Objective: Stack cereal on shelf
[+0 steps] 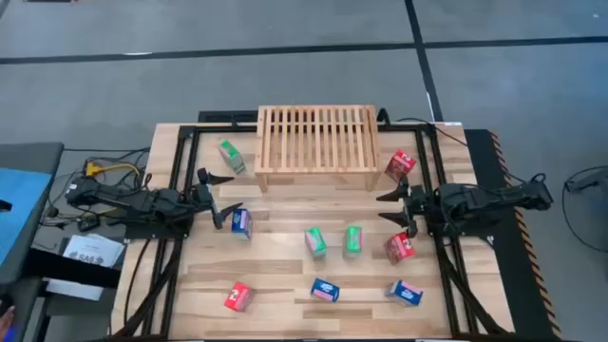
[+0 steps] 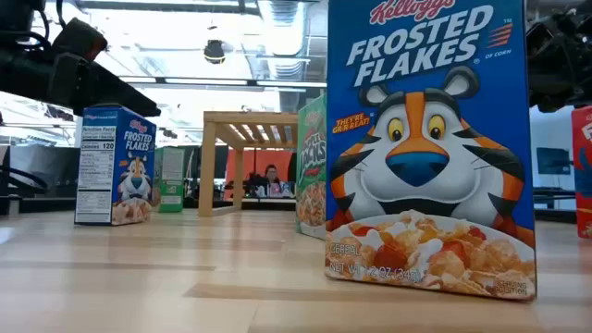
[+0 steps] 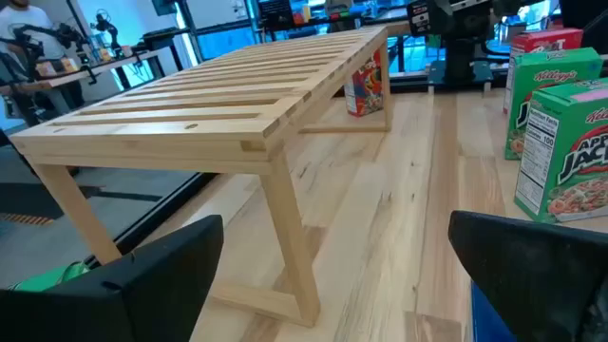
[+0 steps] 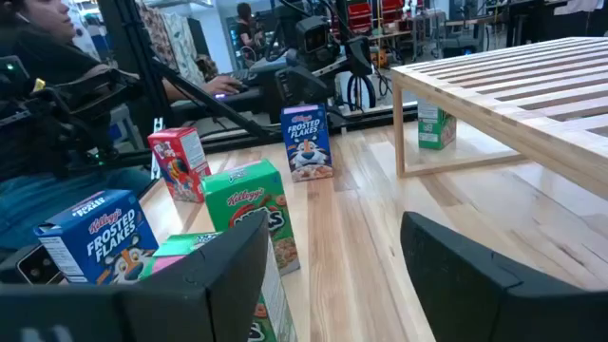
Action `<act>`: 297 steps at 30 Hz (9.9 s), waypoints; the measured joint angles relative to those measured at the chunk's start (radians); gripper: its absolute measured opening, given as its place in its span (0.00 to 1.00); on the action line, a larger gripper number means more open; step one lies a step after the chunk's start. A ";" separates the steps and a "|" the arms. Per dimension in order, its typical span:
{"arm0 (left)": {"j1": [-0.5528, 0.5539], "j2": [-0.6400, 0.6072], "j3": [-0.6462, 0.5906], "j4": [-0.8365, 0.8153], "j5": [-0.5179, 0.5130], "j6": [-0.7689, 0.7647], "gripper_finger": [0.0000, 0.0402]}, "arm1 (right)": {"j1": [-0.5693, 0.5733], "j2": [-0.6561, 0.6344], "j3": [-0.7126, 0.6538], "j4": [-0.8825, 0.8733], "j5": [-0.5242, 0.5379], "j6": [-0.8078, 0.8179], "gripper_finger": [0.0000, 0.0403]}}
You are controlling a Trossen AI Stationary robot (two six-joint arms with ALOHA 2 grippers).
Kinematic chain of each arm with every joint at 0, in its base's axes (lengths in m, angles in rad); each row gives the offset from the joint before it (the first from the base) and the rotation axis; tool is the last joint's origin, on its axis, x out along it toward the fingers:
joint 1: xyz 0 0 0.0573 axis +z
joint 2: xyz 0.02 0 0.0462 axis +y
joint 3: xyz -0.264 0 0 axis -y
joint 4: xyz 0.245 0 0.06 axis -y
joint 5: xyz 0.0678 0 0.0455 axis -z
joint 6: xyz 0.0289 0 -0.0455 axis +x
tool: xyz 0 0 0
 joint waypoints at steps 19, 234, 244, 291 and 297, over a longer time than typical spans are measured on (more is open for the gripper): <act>0.000 0.000 0.000 0.000 0.000 0.000 1.00 | 0.000 0.000 0.000 0.000 0.000 0.000 0.66; 0.000 0.966 0.843 -0.905 0.258 -1.368 1.00 | 0.000 0.000 0.000 0.000 0.000 0.000 0.66; -0.001 1.054 0.843 -0.906 0.298 -1.375 1.00 | 0.000 0.000 0.000 0.000 0.000 0.000 0.66; -0.001 1.123 0.842 -0.905 0.333 -1.299 0.45 | 0.000 0.000 0.000 0.000 0.000 0.000 0.66; -0.001 1.123 0.912 -0.937 0.333 -1.208 0.45 | 0.000 0.000 0.000 0.000 0.000 0.000 0.66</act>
